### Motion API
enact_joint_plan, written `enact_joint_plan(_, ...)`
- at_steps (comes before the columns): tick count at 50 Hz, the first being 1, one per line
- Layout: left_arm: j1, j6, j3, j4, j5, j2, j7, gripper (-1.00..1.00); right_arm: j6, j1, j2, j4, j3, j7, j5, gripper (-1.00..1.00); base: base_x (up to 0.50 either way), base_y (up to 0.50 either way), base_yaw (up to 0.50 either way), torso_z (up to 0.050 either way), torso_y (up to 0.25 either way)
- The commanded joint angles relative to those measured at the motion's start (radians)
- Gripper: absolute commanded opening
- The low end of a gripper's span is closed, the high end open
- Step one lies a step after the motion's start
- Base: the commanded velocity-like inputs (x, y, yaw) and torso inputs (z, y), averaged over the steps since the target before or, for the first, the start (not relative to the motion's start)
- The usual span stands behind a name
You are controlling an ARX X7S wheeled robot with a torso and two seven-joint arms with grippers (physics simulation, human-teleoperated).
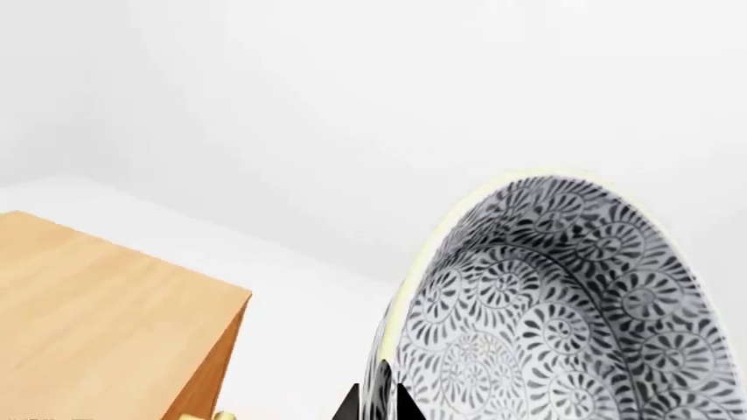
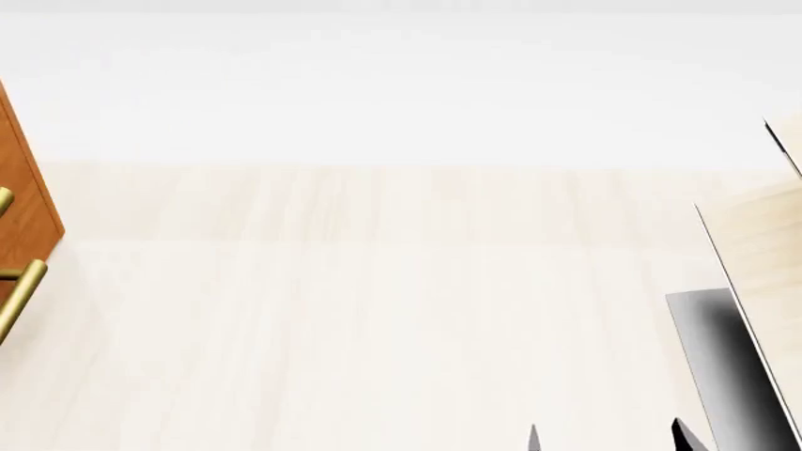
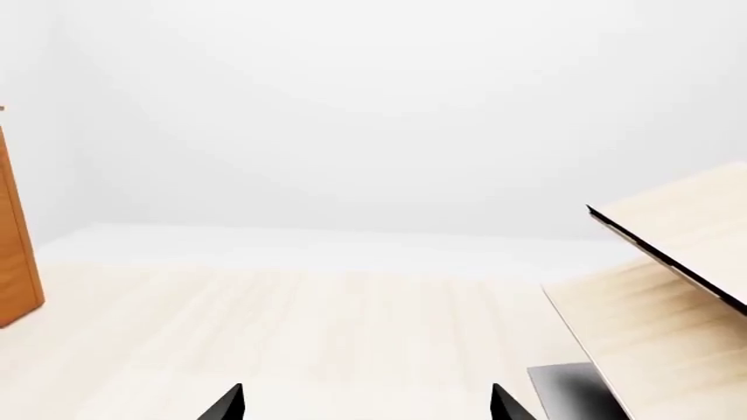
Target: Close the top drawer of the cabinet and put the bowl on top of it.
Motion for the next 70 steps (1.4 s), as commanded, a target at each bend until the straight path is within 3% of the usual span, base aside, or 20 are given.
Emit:
enact_joint_plan(1, -0.056, -0.007, -0.055, -0.027, -0.019, -0.001, -0.081, -1.0, 0.004, 0.006, 0.011, -0.01, 0.0, 0.008, 0.009, 1.0, 0.0, 0.0, 0.0, 0.0, 0.0)
enact_joint_plan(4, -0.066, -0.01, -0.068, -0.03, -0.026, 0.0, -0.102, -1.0, 0.004, 0.004, 0.013, -0.013, 0.002, 0.011, 0.012, 1.0, 0.0, 0.0, 0.0, 0.0, 0.003)
enact_joint_plan(6, -0.07, -0.007, -0.074, -0.029, -0.028, -0.001, -0.109, -1.0, -0.085, -0.04, -0.026, 0.06, -0.035, -0.042, -0.08, 1.0, 0.0, 0.0, 0.0, 0.0, 0.0)
enact_joint_plan(8, -0.073, -0.001, -0.076, -0.033, -0.025, -0.001, -0.116, -1.0, -0.012, -0.008, 0.014, -0.005, 0.002, 0.009, 0.007, 1.0, 0.0, 0.0, 0.0, 0.0, 0.0)
enact_joint_plan(20, -0.117, 0.019, -0.094, -0.073, -0.017, -0.004, -0.158, -1.0, -0.022, -0.013, 0.016, -0.002, 0.003, 0.004, 0.007, 1.0, 0.0, 0.0, 0.0, 0.0, 0.0)
enact_joint_plan(23, -0.128, 0.015, -0.094, -0.078, -0.017, -0.006, -0.171, -1.0, -0.113, -0.05, -0.027, 0.079, -0.037, -0.052, -0.084, 1.0, 0.0, 0.0, 0.0, 0.0, 0.0)
enact_joint_plan(25, -0.137, 0.023, -0.099, -0.089, -0.011, -0.01, -0.178, -1.0, -0.031, -0.012, 0.016, 0.003, -0.006, 0.003, 0.003, 1.0, 0.0, 0.0, 0.0, 0.0, 0.0)
enact_joint_plan(31, -0.175, 0.04, -0.089, -0.134, 0.008, -0.021, -0.178, -1.0, -0.111, -0.046, -0.016, 0.071, -0.046, -0.045, -0.08, 1.0, 0.0, 0.0, 0.0, 0.0, 0.002)
enact_joint_plan(32, -0.187, 0.039, -0.083, -0.14, 0.011, -0.023, -0.178, -1.0, -0.042, -0.014, 0.022, 0.007, -0.015, 0.003, -0.002, 1.0, 0.0, 0.0, 0.0, 0.0, 0.0)
enact_joint_plan(34, -0.207, 0.044, -0.063, -0.158, 0.025, -0.03, -0.17, -1.0, -0.1, -0.038, -0.007, 0.067, -0.051, -0.034, -0.075, 1.0, 0.0, 0.0, 0.0, 0.0, 0.0)
enact_joint_plan(39, -0.217, 0.051, -0.071, -0.171, 0.026, -0.037, -0.177, -1.0, -0.032, -0.008, 0.034, -0.002, -0.013, 0.016, 0.01, 1.0, 0.0, 0.0, 0.0, 0.0, 0.0)
enact_joint_plan(41, -0.22, 0.057, -0.074, -0.181, 0.032, -0.039, -0.184, -1.0, -0.129, -0.051, -0.012, 0.081, -0.06, -0.042, -0.096, 1.0, 0.0, 0.0, 0.0, 0.0, 0.0)
enact_joint_plan(43, -0.225, 0.058, -0.074, -0.186, 0.035, -0.045, -0.187, -1.0, -0.063, -0.02, 0.024, 0.02, -0.03, 0.0, -0.021, 1.0, 0.0, 0.0, 0.0, 0.0, 0.0)
enact_joint_plan(48, -0.244, 0.079, -0.079, -0.208, 0.057, -0.059, -0.211, -1.0, -0.147, -0.05, -0.021, 0.101, -0.076, -0.051, -0.114, 1.0, 0.0, 0.0, 0.0, 0.0, 0.0)
enact_joint_plan(52, -0.262, 0.085, -0.08, -0.228, 0.064, -0.065, -0.219, -1.0, -0.021, 0.009, 0.046, -0.015, -0.023, 0.033, 0.023, 1.0, 0.0, 0.0, 0.0, 0.0, 0.003)
enact_joint_plan(56, -0.291, 0.101, -0.072, -0.259, 0.08, -0.071, -0.219, -1.0, -0.022, 0.007, 0.051, -0.02, -0.017, 0.036, 0.028, 1.0, 0.0, 0.0, 0.0, 0.0, 0.0)
enact_joint_plan(57, -0.295, 0.104, -0.071, -0.263, 0.082, -0.072, -0.22, -1.0, -0.099, -0.032, 0.016, 0.042, -0.05, -0.011, -0.057, 1.0, 0.0, 0.0, 0.0, 0.01, 0.0)
enact_joint_plan(62, -0.324, 0.116, -0.058, -0.278, 0.104, -0.072, -0.244, -1.0, -0.038, -0.008, 0.064, -0.027, -0.008, 0.043, 0.031, 1.0, 0.0, 0.0, 0.0, 0.0, 0.0)
enact_joint_plan(67, -0.351, 0.144, -0.013, -0.316, 0.152, -0.076, -0.245, -1.0, -0.166, -0.069, 0.002, 0.085, -0.063, -0.037, -0.106, 1.0, 0.0, 0.0, 0.0, 0.0, 0.0)
enact_joint_plan(70, -0.36, 0.158, -0.007, -0.326, 0.165, -0.079, -0.247, -1.0, -0.063, -0.023, 0.068, -0.016, -0.012, 0.039, 0.02, 1.0, 0.0, 0.0, 0.0, 0.0, 0.0)
